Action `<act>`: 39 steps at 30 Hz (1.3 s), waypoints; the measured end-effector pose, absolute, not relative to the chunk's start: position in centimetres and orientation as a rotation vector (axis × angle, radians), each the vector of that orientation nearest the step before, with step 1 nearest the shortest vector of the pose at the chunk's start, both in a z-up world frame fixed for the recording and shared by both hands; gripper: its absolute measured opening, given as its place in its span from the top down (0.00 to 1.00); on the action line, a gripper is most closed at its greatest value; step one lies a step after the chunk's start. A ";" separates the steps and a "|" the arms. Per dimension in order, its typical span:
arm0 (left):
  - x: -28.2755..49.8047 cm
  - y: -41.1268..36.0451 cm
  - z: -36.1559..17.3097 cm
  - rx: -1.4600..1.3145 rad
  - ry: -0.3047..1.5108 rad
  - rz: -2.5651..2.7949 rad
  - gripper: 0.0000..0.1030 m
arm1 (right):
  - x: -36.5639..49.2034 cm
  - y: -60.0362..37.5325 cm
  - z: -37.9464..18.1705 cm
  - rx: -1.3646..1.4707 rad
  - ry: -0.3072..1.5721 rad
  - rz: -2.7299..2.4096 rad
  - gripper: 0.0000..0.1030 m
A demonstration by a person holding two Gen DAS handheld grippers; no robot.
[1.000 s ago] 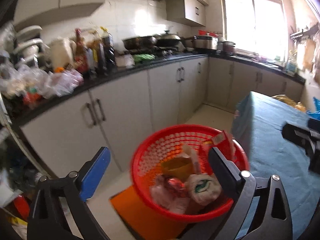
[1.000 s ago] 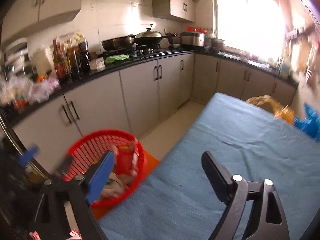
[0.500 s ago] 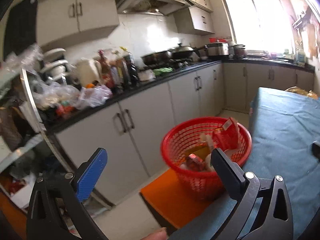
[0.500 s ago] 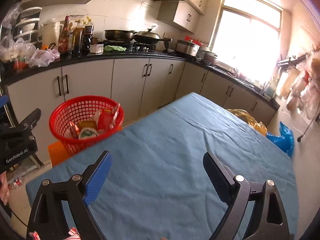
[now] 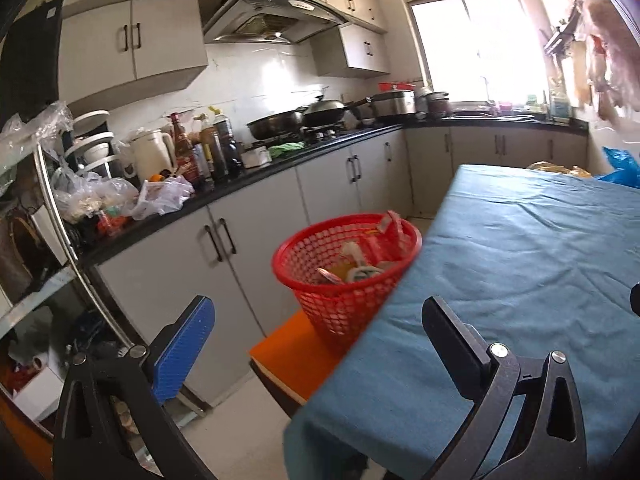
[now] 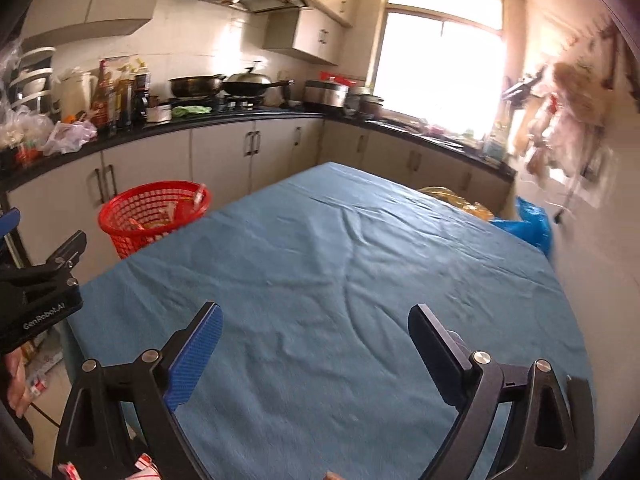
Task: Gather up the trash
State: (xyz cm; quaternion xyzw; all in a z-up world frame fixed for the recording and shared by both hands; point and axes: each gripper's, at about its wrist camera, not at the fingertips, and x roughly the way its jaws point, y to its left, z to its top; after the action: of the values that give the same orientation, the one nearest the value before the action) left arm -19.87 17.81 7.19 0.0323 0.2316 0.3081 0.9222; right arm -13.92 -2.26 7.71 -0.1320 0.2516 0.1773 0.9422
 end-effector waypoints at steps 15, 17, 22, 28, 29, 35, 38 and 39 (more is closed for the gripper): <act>-21.4 14.0 5.9 0.080 0.480 0.510 0.00 | -17.0 -5.0 7.3 -0.253 0.533 0.276 0.06; -21.4 13.8 5.8 0.078 0.483 0.504 0.00 | -17.2 -5.1 7.3 -0.259 0.533 0.272 0.06; -21.2 13.3 5.5 0.078 0.495 0.491 0.00 | -17.4 -5.4 7.1 -0.262 0.536 0.260 0.06; -21.1 13.1 5.4 0.084 0.498 0.484 0.00 | -17.5 -5.4 6.9 -0.266 0.542 0.258 0.06; -21.1 13.1 5.4 0.084 0.499 0.483 0.00 | -17.5 -5.4 6.8 -0.267 0.543 0.258 0.06; -21.1 13.0 5.3 0.084 0.502 0.479 0.00 | -17.3 -5.4 6.8 -0.266 0.550 0.254 0.06; -21.2 13.1 5.2 0.083 0.504 0.478 0.00 | -17.4 -5.3 6.8 -0.269 0.550 0.253 0.06; -21.1 13.1 5.3 0.084 0.503 0.480 0.00 | -17.4 -5.3 6.7 -0.270 0.551 0.254 0.06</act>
State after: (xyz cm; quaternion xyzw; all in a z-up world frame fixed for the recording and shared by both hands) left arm -21.14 13.05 5.26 0.0411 0.2463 0.2349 0.9394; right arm -17.41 -5.27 6.73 -0.1324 0.2706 0.1246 0.9454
